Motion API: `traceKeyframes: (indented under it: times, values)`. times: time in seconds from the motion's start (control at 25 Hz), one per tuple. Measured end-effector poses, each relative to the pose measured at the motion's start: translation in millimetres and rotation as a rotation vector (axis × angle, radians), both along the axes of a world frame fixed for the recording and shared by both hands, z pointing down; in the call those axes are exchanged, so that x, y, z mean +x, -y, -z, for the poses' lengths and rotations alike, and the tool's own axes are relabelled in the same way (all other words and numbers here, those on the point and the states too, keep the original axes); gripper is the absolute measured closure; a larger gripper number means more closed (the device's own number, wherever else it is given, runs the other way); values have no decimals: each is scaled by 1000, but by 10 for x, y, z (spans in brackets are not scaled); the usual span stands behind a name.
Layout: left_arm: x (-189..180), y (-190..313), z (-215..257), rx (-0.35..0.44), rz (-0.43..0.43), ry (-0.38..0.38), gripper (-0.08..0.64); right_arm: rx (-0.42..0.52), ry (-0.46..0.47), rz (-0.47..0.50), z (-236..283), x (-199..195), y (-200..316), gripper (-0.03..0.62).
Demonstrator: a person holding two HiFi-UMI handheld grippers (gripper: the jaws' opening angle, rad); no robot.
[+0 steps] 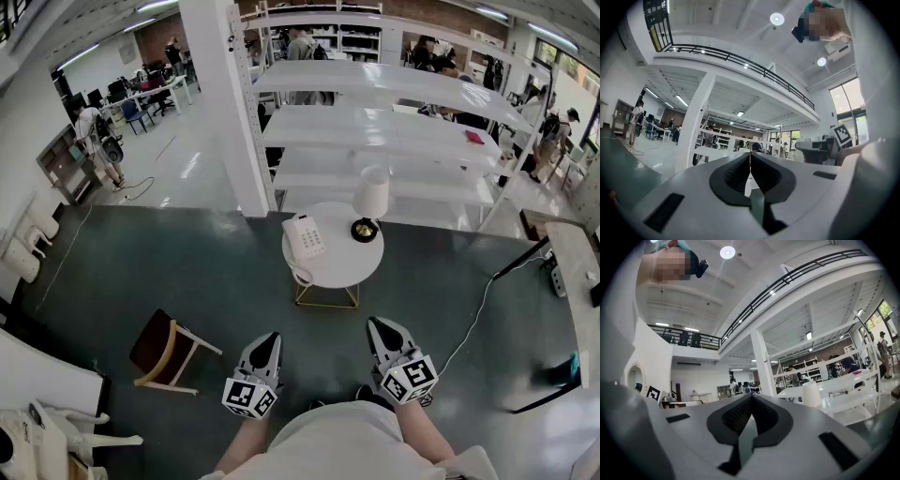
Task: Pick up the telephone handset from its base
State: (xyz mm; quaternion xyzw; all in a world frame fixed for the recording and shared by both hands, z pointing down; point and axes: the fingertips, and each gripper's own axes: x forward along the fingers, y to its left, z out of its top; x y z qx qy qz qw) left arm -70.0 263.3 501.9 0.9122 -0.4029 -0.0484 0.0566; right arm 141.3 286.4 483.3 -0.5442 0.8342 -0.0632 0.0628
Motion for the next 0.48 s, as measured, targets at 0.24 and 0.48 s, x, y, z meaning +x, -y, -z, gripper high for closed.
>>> traceKeyframes:
  times: [0.24,0.48]
  values:
    - [-13,19,-21,-6,5,-1,540,6,-10,-4,19,-3,24,584]
    - [-24,7,-13,0,7,-1,540,24,-5,10,47,-1,-15,584]
